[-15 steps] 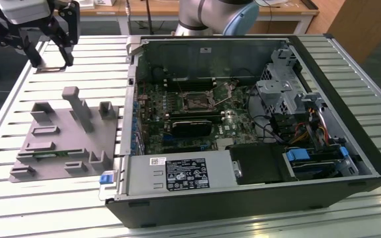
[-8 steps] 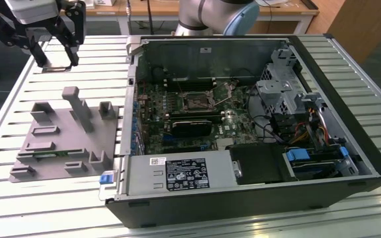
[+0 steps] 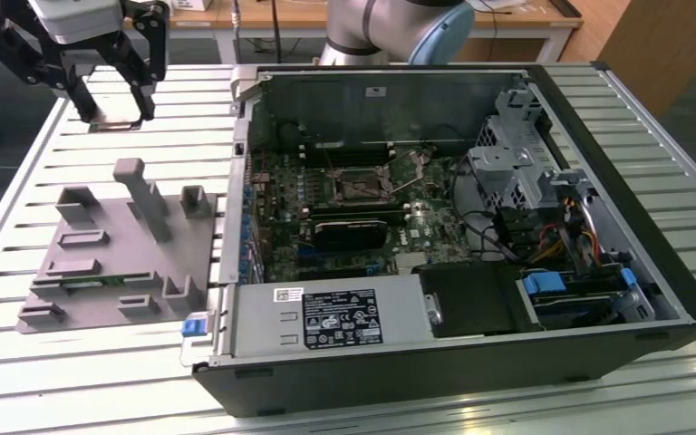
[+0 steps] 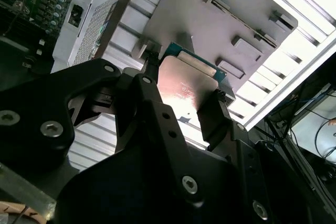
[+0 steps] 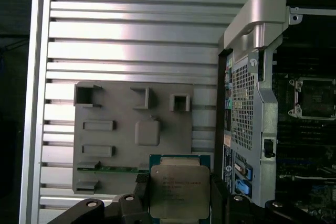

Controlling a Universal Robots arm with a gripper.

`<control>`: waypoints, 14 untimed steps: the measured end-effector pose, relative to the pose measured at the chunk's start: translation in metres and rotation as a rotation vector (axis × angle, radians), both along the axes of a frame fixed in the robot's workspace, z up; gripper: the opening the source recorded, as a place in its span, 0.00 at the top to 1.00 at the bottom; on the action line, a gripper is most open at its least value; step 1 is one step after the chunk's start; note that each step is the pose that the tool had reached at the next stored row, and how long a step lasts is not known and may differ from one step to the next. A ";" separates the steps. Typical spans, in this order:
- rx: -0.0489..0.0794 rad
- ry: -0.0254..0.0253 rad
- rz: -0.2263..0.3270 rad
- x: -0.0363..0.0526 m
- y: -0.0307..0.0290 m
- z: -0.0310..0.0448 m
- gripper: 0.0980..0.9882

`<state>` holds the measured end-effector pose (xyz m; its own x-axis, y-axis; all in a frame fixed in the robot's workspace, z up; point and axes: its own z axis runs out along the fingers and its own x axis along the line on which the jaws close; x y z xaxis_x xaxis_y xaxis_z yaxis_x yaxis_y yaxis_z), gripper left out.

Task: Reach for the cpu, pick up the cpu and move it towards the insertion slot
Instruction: 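Pick up the cpu and move it towards the insertion slot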

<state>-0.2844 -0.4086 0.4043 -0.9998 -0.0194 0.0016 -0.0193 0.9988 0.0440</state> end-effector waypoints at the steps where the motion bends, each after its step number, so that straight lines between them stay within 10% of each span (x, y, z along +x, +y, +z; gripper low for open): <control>1: 0.000 0.0001 0.000 0.0014 0.0000 0.0000 0.50; 14: 0.000 0.0000 0.000 0.0190 0.0000 0.0000 0.50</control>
<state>-0.2654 -0.4086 0.4043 -0.9998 -0.0194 0.0016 -0.0193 0.9988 0.0440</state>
